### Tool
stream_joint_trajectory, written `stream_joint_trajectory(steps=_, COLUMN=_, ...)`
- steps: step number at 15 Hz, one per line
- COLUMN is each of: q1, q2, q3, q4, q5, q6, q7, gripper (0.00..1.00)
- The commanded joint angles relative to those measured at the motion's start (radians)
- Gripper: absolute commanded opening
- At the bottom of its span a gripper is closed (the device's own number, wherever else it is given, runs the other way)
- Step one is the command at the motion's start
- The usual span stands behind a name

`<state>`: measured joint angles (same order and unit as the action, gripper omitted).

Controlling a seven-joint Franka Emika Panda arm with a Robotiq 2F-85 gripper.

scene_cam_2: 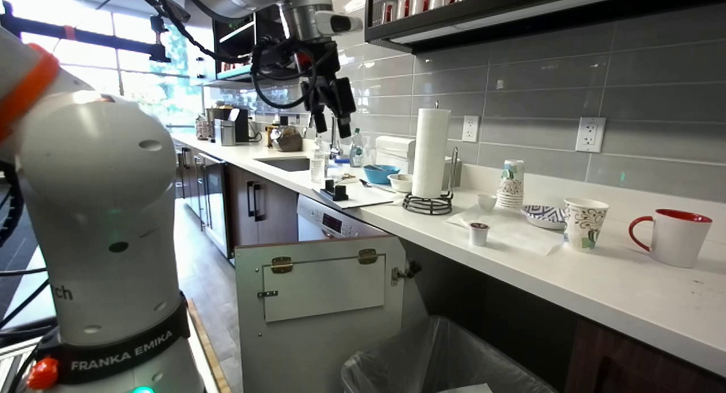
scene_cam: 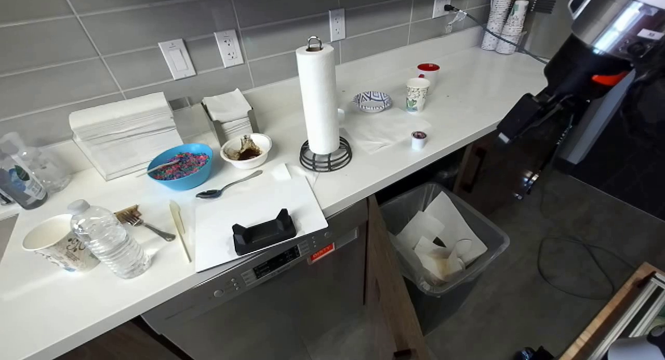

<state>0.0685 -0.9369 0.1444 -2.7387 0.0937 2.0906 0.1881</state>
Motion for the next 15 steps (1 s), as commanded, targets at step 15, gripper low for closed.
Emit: stream_joint_trajectory(steps=15, q1=-0.040, q2=0.528, q3=-0.266, q4=0.108, q5=-0.052, q6=0.551, q7=-0.371, gripper=1.00)
